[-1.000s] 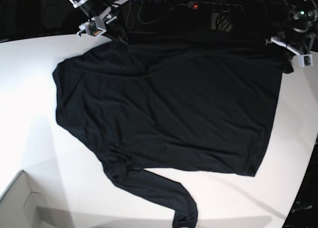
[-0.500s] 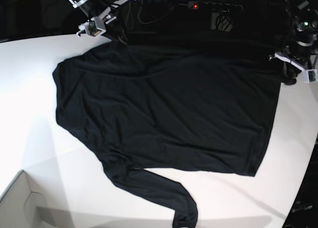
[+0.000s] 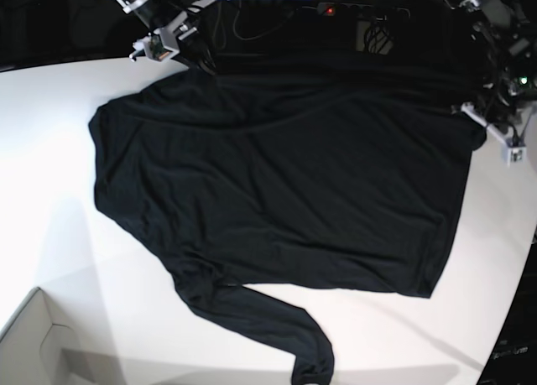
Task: Layout the t-shirt on the table in an organized manner, then fold the t-shirt properly
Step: 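Slide the left gripper along the shirt's side edge toward the hem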
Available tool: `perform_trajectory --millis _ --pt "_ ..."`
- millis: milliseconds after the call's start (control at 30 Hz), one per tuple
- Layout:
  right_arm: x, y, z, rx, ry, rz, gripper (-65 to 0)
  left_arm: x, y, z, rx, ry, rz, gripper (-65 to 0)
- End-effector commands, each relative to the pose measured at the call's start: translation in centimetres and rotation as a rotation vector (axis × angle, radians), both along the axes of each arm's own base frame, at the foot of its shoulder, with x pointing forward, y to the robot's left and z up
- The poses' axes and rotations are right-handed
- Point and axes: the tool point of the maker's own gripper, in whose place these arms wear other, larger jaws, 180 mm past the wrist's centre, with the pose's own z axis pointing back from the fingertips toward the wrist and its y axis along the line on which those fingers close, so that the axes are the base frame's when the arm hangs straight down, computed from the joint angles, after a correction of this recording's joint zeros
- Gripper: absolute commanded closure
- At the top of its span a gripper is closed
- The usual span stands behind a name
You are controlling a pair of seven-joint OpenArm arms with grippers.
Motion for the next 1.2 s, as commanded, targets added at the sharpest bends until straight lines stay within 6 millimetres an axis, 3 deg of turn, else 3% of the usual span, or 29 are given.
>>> perform_trajectory --millis 0,233,533,767,1100,1167 --pt "0.2 0.1 1.1 0.034 -0.033 -0.008 0.0 0.7 0.3 1.2 0.035 -0.020 -0.017 -0.2" --pt "0.2 0.1 1.1 0.034 -0.034 -0.008 0.0 1.8 -0.3 1.8 0.143 0.031 -0.088 -0.5" --pt "0.3 0.1 1.2 0.034 -0.037 -0.008 0.0 4.0 -0.2 3.2 0.149 -0.014 -0.071 -0.9" --pt "0.3 0.2 1.3 0.036 -0.039 -0.007 0.0 5.6 -0.2 2.6 0.091 0.026 -0.040 -14.1" --pt "0.3 0.2 1.3 0.036 -0.037 -0.007 0.0 9.1 -1.4 4.4 0.041 -0.065 -0.034 -15.4" --pt "0.3 0.2 1.3 0.037 -0.037 -0.008 0.0 9.5 -1.7 4.9 0.041 -0.087 -0.034 -19.0"
